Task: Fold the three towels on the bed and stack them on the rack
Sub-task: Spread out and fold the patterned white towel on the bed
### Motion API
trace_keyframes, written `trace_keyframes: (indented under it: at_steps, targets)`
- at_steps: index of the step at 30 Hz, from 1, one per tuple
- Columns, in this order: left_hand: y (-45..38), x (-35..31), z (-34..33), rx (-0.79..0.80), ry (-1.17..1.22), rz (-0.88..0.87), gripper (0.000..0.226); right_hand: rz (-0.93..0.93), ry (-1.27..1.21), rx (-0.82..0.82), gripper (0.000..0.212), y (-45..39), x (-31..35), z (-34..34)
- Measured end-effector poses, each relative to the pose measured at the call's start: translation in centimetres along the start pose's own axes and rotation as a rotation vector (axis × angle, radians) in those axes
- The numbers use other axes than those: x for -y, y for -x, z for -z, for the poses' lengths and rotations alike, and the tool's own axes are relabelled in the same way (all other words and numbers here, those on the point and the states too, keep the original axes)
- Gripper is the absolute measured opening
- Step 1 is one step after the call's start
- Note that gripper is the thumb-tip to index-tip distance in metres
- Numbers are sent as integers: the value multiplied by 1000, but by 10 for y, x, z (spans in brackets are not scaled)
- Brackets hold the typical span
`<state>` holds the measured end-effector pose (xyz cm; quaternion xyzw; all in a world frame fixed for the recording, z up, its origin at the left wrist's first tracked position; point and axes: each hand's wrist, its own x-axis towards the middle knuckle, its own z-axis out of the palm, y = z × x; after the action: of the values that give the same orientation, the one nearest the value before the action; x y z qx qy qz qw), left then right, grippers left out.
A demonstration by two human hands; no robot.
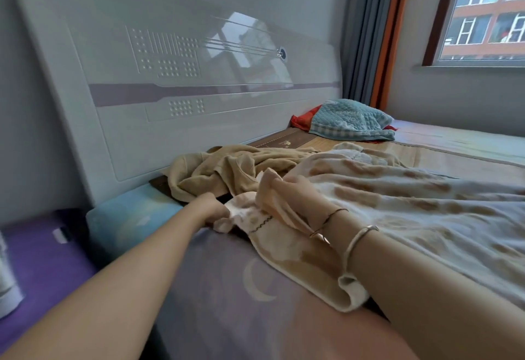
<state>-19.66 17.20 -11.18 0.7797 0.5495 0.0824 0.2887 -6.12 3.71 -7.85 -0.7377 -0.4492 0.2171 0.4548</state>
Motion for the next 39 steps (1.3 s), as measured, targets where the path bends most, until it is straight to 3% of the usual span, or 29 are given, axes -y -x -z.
trace_keyframes:
  at_steps: [5, 10, 12, 15, 17, 20, 22, 25, 28, 30, 32, 36, 39]
  targets:
    - [3, 6, 4, 61, 409, -143, 3, 150, 121, -133, 28, -6, -7, -43]
    - [13, 6, 5, 29, 508, -210, 25, 364, -277, -514, 21, 2, 1, -61]
    - [11, 11, 4, 32, 516, -198, 21, 414, -169, -420, 22, -4, 4, -64]
    - [6, 17, -4, 70, 579, -150, 17, 313, 247, -136, 18, -16, -12, -69]
    - [4, 18, -7, 81, 612, -130, 11, 282, 285, -39, 18, -14, -25, -70]
    - [1, 15, -8, 82, 690, -52, 52, 260, 264, 56, 6, -8, -31, -69]
    - [3, 11, -9, 76, 695, 2, 77, 207, 261, 111, 11, -4, -30, -63]
    - [11, 6, -11, 127, 609, -5, 84, 156, 279, 196, 27, 12, -28, -45]
    - [23, -9, -14, 87, 544, -47, 64, 189, 464, 172, 47, 41, -36, -10]
    - [33, -24, -17, 107, 616, -84, 49, 145, 629, 5, 46, 55, -50, 17]
    - [43, -36, -20, 83, 661, -108, 31, -17, 672, -139, 46, 66, -65, 51]
    - [67, -59, -34, 119, 714, -255, 10, -166, 714, -14, 43, 88, -105, 101]
    - [88, -75, -57, 220, 843, -322, 8, -164, 793, 36, 60, 100, -135, 116]
